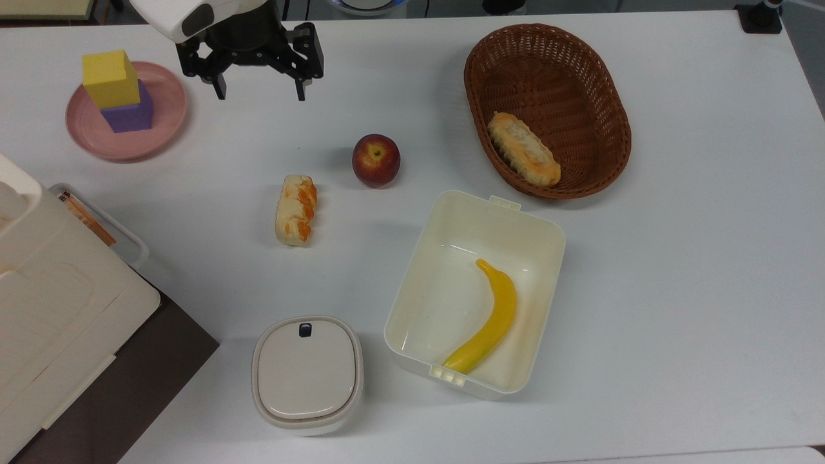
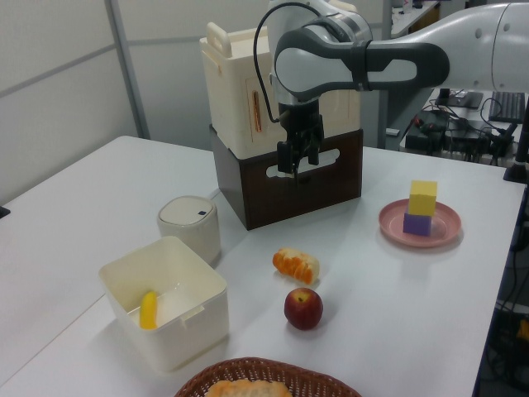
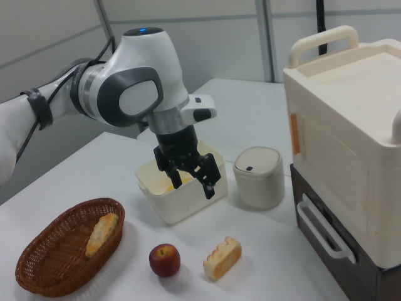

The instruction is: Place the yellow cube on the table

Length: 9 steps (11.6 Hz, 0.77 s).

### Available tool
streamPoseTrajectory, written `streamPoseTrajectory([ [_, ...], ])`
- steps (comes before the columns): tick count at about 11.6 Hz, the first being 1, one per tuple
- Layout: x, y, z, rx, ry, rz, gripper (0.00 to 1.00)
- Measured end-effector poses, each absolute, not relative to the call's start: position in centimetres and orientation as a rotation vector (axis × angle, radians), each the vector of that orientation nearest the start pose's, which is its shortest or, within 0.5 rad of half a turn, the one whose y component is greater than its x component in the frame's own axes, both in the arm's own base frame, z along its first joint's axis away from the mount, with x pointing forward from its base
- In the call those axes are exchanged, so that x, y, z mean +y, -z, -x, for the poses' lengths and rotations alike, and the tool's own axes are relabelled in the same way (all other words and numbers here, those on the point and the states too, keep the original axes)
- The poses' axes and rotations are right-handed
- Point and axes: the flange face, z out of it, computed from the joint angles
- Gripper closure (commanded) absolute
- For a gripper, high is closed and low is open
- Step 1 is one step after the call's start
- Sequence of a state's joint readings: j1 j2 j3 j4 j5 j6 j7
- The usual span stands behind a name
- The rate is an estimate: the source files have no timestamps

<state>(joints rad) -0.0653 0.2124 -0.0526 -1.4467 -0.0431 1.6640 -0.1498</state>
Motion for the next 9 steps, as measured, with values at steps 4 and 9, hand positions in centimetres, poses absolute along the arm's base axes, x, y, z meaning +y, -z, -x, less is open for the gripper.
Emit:
streamPoseTrajectory([
  [4,-7.56,-56.68,-62.09,-0.056,-0.003,3.195,0.0],
  [9,-7.56,-56.69,-62.08,-0.056,-0.003,3.195,0.0],
])
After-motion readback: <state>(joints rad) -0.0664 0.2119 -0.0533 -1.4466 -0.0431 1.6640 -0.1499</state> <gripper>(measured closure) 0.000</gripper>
